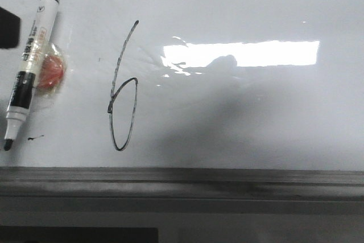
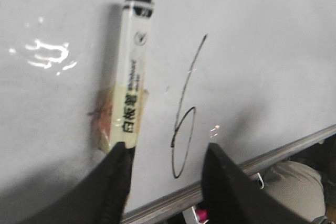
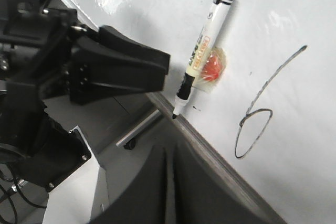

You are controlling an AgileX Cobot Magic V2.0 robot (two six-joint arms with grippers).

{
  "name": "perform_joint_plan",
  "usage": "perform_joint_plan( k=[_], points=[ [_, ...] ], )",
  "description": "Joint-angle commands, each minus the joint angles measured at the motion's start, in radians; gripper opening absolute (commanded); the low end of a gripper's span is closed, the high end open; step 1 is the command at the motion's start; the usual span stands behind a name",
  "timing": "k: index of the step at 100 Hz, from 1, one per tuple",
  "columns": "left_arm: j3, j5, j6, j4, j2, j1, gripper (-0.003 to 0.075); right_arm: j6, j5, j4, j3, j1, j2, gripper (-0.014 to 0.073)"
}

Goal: Write number 6 on whiteboard

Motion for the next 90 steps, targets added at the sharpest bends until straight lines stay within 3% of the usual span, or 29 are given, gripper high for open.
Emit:
perform_joint_plan(
  k=[1,24,44,58,90],
  points=[
    [-0.028,-0.035,0.006,0.042,-0.100,0.000,-0.0008,-0.010,-0.099,-0.012,0.022,-0.005,-0.070,-0.0061],
    [0.004,-0.039,0.044,0.110,-0.299,0.000,-0.0019,-0.010,-0.318,-0.030,0.254,-0.002,-0.290,-0.0061],
    [0.116,-0.087,0.184,0.111,-0.461,0.000,-0.0019,-0.013,-0.463,-0.046,0.469,-0.002,-0.505,-0.0061],
    [0.197,-0.124,0.260,0.112,-0.533,0.000,-0.0019,-0.013,-0.472,-0.046,0.568,-0.002,-0.622,-0.0061],
    [0.301,-0.124,0.260,0.112,-0.541,0.000,-0.0019,-0.013,-0.467,-0.046,0.609,-0.002,-0.691,-0.0064]
  ],
)
